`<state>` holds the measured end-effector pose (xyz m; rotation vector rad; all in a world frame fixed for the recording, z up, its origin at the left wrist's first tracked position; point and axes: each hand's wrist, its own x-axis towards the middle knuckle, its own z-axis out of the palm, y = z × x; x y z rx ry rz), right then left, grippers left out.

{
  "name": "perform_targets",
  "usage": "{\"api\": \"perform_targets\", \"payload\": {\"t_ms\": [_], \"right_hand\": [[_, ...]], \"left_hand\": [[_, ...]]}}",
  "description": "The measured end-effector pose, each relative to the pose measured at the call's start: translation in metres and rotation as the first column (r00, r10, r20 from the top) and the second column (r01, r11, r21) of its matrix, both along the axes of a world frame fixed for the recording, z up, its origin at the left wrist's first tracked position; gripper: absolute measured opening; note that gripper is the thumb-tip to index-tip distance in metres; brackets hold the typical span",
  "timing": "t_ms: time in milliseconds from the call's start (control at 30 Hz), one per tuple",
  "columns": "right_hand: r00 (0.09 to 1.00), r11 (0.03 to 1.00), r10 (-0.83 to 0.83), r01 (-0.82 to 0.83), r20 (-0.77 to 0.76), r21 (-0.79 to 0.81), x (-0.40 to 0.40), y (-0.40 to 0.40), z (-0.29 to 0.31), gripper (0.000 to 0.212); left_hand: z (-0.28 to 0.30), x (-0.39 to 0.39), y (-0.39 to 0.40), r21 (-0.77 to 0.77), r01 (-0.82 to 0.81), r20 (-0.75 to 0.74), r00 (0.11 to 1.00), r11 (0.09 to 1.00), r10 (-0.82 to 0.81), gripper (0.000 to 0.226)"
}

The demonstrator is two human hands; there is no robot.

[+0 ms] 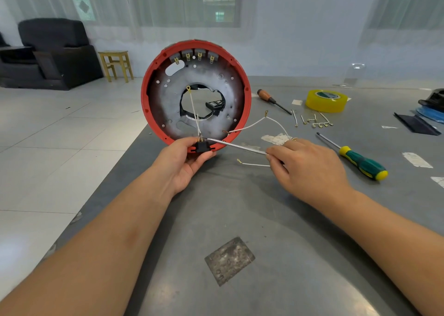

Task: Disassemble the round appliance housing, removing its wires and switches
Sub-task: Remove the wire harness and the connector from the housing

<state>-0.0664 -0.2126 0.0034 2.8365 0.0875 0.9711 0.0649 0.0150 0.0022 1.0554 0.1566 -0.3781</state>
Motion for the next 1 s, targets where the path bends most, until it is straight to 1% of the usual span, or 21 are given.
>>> {"api": "perform_targets", "payload": {"t_ms": [133,233,267,333,400,433,467,533,667,800,900,1000], "right_hand": [[0.998,0.997,0.058,-0.057,-0.012,0.054,-0.001,-0.005,0.001,0.028],[0.988,0.990,0.098,-0.108,0.116,0.089,-0.001,-0.009,0.000,0.025],[0.980,0.983,0.096,-0.120,0.172,0.136,0.000,-0.010,0.000,0.024],[0.967,0.943,0.039,-0.119,0.251,0.310,0.002,-0.017,0.002,0.022],[0.967,0.882,-0.076,-0.050,0.244,0.469,0.004,-0.029,0.003,0.025],[0.969,0.864,-0.147,0.027,0.200,0.502,0.005,-0.036,0.003,0.027],[0.965,0.856,-0.220,0.123,0.140,0.502,0.005,-0.044,0.002,0.029],[0.939,0.846,-0.341,0.294,0.028,0.445,0.003,-0.056,-0.001,0.030],[0.878,0.827,-0.461,0.477,-0.127,0.298,0.003,-0.064,-0.004,0.029],[0.833,0.820,-0.524,0.549,-0.177,0.159,0.008,-0.064,-0.006,0.029],[0.818,0.818,-0.534,0.564,-0.216,0.114,0.009,-0.062,-0.007,0.030],[0.816,0.824,-0.518,0.556,-0.256,0.104,0.008,-0.060,-0.008,0.030]], "left_hand": [[-0.001,0.001,0.001,-0.014,-0.018,0.006,1.000,1.000,0.018,0.015],[-0.002,0.003,0.000,-0.018,-0.028,0.003,1.000,0.999,0.028,0.010],[-0.003,0.003,0.000,-0.019,-0.028,0.005,1.000,0.999,0.028,0.009],[-0.003,0.004,-0.001,-0.020,-0.026,0.011,1.000,0.999,0.026,0.009],[-0.005,0.004,-0.001,-0.021,-0.027,0.015,1.000,0.999,0.028,0.009],[-0.005,0.004,0.000,-0.024,-0.030,0.016,0.999,0.999,0.030,0.009],[-0.005,0.005,0.000,-0.026,-0.033,0.017,0.999,0.999,0.033,0.010],[-0.006,0.005,-0.001,-0.027,-0.037,0.024,0.999,0.999,0.038,0.011],[-0.007,0.004,-0.001,-0.035,-0.030,0.064,0.997,0.999,0.032,0.010],[-0.008,0.002,-0.001,-0.008,-0.025,0.086,0.996,1.000,0.026,0.010],[-0.007,0.001,0.000,0.014,-0.025,0.092,0.996,1.000,0.023,0.009],[-0.007,0.001,-0.002,0.025,-0.023,0.102,0.995,0.999,0.020,0.008]]}}
